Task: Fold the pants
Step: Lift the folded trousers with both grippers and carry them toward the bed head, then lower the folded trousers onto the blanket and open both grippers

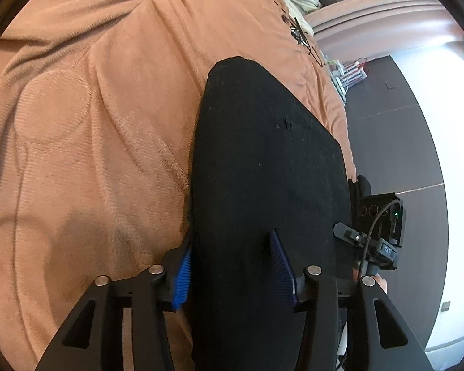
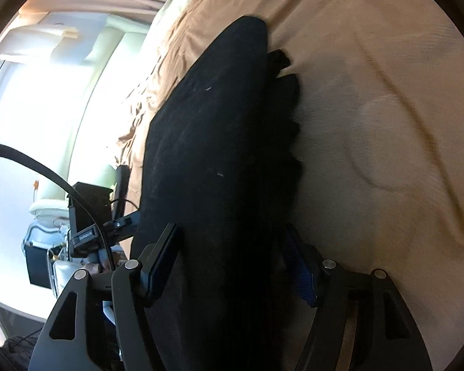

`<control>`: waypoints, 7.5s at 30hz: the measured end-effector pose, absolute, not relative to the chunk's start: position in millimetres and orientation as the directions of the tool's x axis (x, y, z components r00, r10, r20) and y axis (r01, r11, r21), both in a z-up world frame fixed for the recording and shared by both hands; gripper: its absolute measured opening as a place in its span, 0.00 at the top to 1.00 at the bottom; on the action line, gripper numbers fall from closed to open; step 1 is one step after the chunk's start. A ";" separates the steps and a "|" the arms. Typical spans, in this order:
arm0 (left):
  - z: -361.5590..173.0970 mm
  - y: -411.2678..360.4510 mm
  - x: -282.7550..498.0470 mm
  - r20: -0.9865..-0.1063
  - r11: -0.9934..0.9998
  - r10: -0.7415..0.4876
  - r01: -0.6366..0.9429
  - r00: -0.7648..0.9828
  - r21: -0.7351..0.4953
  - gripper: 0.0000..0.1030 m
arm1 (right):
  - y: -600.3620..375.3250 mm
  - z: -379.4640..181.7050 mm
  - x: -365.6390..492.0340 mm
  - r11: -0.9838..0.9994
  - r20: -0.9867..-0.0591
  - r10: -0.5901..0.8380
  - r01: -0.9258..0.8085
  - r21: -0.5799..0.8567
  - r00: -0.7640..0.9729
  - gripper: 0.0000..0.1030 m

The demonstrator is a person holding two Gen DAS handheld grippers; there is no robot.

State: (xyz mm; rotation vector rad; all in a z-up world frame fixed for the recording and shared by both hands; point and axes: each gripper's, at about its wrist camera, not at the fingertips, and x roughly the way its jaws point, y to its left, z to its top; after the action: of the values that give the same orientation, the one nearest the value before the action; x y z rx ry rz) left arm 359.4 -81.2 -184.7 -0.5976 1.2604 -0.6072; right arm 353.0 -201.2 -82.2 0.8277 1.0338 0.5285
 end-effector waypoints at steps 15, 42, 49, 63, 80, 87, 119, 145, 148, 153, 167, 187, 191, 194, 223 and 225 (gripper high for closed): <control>-137.1 -58.7 343.1 -0.622 0.674 -0.729 0.138 0.287 -0.726 0.73 | -189.5 -50.7 337.1 0.623 -0.494 0.721 -0.143 0.769 0.486 0.71; -34.9 92.0 276.8 -0.542 0.712 -0.634 0.141 0.552 -0.688 0.73 | -112.6 -1.2 347.6 0.639 -0.444 0.755 -0.391 0.662 0.482 0.73; -29.9 143.0 257.5 -0.521 0.712 -0.606 0.119 0.601 -0.692 0.73 | -93.7 -6.8 354.8 0.633 -0.446 0.766 -0.422 0.649 0.462 0.73; -29.5 244.2 202.6 -0.506 0.720 -0.529 0.045 0.681 -0.693 0.74 | -51.9 -13.3 381.8 0.609 -0.460 0.793 -0.479 0.633 0.400 0.73; -27.1 358.4 160.8 -0.511 0.719 -0.425 -0.065 0.747 -0.692 0.74 | -0.5 -13.3 411.6 0.579 -0.485 0.812 -0.547 0.605 0.323 0.73; -29.9 402.5 162.6 -0.524 0.722 -0.368 -0.119 0.768 -0.681 0.74 | 30.1 -16.4 427.1 0.575 -0.508 0.809 -0.578 0.579 0.296 0.73; -7.4 568.9 227.6 -0.637 0.847 -0.223 -0.177 0.738 -0.502 0.74 | 78.0 -49.8 481.9 0.480 -0.451 0.863 -0.645 0.595 0.227 0.73; -88.2 603.6 274.9 -0.747 0.849 -0.089 -0.342 0.659 -0.403 0.68 | -26.8 -141.7 472.5 0.568 -0.537 0.809 -0.551 0.612 0.237 0.56; -81.7 591.7 263.0 -0.733 0.850 -0.076 -0.340 0.676 -0.402 0.68 | -40.3 -123.2 469.3 0.572 -0.539 0.802 -0.590 0.570 0.257 0.56; -76.2 570.8 249.8 -0.714 0.848 -0.039 -0.354 0.699 -0.393 0.68 | -34.2 -81.0 466.7 0.574 -0.517 0.800 -0.641 0.511 0.304 0.58; -103.0 550.9 259.8 -0.741 0.823 0.059 -0.452 0.669 -0.343 0.69 | 40.3 -80.9 490.2 0.599 -0.595 0.731 -0.731 0.325 0.334 0.67; -127.7 533.4 212.9 -0.772 0.808 0.124 -0.515 0.623 -0.286 0.97 | 57.7 -106.5 481.0 0.707 -0.712 0.560 -0.692 0.144 0.424 0.93; -117.3 511.9 205.7 -0.766 0.821 0.092 -0.484 0.636 -0.303 0.97 | 50.6 -96.7 472.0 0.706 -0.724 0.570 -0.683 0.189 0.389 0.93; -108.9 494.4 201.6 -0.757 0.836 0.086 -0.460 0.647 -0.298 0.97 | 47.1 -81.7 461.7 0.657 -0.684 0.645 -0.705 0.267 0.342 0.93; -131.6 417.0 174.9 -0.707 0.774 -0.187 -0.340 0.682 -0.534 0.97 | 56.3 -100.7 429.6 0.561 -0.722 0.665 -0.765 0.317 0.189 0.93; -129.8 413.1 170.7 -0.705 0.762 -0.204 -0.342 0.679 -0.550 0.97 | 47.2 -94.9 424.5 0.576 -0.725 0.655 -0.763 0.295 0.214 0.93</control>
State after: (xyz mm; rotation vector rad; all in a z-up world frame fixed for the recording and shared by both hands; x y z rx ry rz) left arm 170.7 413.1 -129.8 -0.7224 0.8398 0.0855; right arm 424.5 47.2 -94.9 -0.1357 0.9294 0.9874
